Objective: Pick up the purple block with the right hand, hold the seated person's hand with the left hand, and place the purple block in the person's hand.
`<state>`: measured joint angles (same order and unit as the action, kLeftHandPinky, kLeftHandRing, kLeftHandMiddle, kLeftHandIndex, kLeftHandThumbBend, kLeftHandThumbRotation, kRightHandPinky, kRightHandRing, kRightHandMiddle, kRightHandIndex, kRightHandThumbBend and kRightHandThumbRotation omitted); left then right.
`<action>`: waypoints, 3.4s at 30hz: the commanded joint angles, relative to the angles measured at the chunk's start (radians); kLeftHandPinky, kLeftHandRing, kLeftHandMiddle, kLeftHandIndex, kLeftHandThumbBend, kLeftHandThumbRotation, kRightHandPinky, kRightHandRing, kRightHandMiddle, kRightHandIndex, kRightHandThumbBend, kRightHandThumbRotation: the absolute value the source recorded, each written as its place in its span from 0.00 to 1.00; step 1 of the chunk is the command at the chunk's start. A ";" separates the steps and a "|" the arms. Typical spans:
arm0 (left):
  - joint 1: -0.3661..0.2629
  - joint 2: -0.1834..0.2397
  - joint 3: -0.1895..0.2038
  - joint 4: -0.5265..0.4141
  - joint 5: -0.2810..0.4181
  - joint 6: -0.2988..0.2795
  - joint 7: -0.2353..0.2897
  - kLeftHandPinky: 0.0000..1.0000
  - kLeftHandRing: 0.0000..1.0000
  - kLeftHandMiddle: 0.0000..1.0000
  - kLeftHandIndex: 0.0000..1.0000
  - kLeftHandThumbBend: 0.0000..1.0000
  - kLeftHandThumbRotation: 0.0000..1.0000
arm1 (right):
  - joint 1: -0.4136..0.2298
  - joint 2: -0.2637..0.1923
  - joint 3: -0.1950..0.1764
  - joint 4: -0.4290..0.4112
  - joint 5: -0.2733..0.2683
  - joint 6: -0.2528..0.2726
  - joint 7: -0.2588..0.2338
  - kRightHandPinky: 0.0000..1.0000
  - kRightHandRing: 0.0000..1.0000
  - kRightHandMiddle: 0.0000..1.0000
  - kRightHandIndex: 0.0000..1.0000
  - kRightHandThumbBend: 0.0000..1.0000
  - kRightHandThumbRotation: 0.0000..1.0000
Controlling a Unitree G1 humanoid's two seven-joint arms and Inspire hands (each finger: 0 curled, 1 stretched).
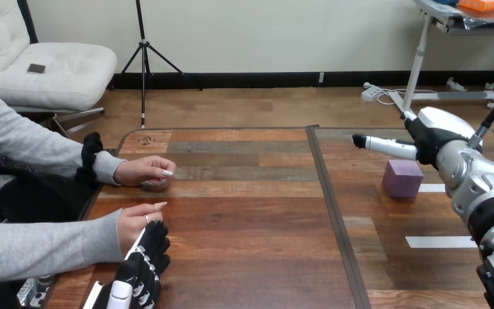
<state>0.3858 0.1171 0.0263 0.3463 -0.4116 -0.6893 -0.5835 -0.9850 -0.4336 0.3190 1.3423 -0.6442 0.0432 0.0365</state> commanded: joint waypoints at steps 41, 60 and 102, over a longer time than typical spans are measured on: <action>-0.128 -0.037 0.059 0.095 -0.026 -0.078 -0.090 1.00 1.00 0.99 0.93 0.77 1.00 | -0.031 0.020 0.032 0.010 0.037 -0.008 -0.008 0.85 0.96 0.99 0.97 0.96 0.99; -0.095 -0.040 0.058 0.053 -0.019 -0.056 -0.082 1.00 1.00 0.99 0.93 0.75 1.00 | 0.045 0.070 0.000 0.011 0.095 -0.001 -0.007 0.90 0.99 1.00 0.99 0.93 0.98; -0.091 -0.040 0.058 0.037 -0.011 -0.037 -0.072 1.00 1.00 1.00 0.87 0.72 1.00 | 0.100 0.106 0.053 0.021 0.065 0.018 -0.008 0.83 0.93 0.95 0.93 0.94 0.99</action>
<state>0.3246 0.0949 0.0841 0.4118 -0.4206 -0.7112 -0.6466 -0.9063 -0.3569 0.3548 1.3494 -0.5728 0.0516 0.0019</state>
